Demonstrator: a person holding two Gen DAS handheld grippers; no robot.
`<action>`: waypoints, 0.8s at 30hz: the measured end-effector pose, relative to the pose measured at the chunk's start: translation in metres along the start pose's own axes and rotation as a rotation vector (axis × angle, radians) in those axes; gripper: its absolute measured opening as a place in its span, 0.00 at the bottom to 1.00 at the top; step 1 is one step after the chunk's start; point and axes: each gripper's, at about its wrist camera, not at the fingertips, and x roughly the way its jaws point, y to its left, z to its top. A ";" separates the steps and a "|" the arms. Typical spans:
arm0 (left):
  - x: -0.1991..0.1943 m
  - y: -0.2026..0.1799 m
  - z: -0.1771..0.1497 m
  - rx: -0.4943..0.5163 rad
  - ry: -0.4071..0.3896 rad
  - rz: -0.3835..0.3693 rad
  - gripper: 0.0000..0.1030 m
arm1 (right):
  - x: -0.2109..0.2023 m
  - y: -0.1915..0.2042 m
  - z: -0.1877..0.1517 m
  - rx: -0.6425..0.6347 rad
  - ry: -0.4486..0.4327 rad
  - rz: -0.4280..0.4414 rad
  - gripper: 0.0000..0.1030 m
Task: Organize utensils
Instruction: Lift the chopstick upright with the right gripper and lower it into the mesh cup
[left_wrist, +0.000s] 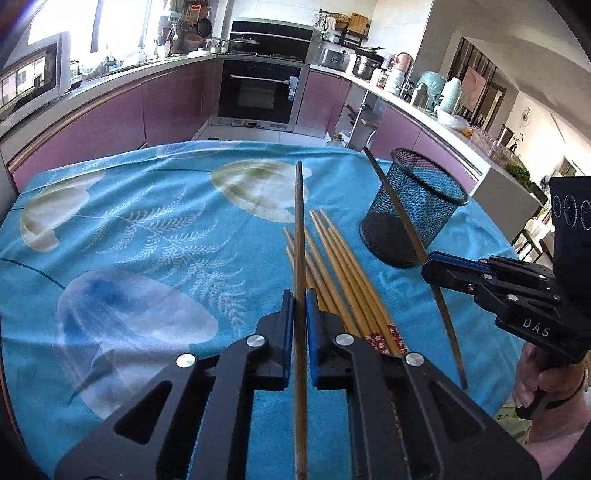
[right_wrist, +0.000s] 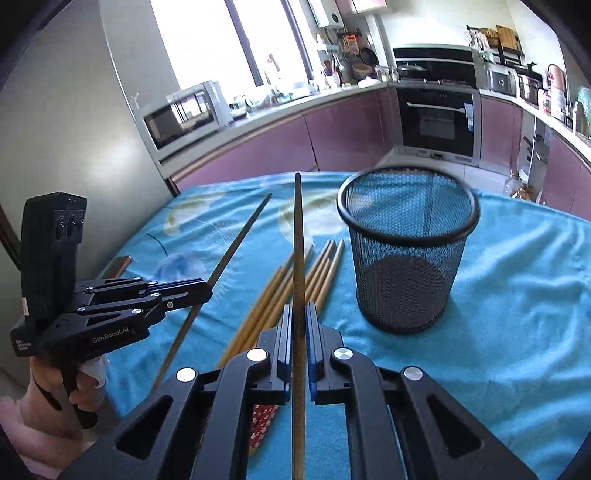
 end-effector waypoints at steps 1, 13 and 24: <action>-0.007 -0.001 0.002 0.002 -0.011 -0.016 0.07 | -0.005 0.000 0.001 -0.002 -0.015 0.008 0.06; -0.080 -0.033 0.037 0.050 -0.177 -0.181 0.07 | -0.055 -0.002 0.024 -0.032 -0.191 0.051 0.06; -0.105 -0.064 0.090 0.066 -0.315 -0.217 0.07 | -0.095 -0.013 0.064 -0.069 -0.319 0.028 0.06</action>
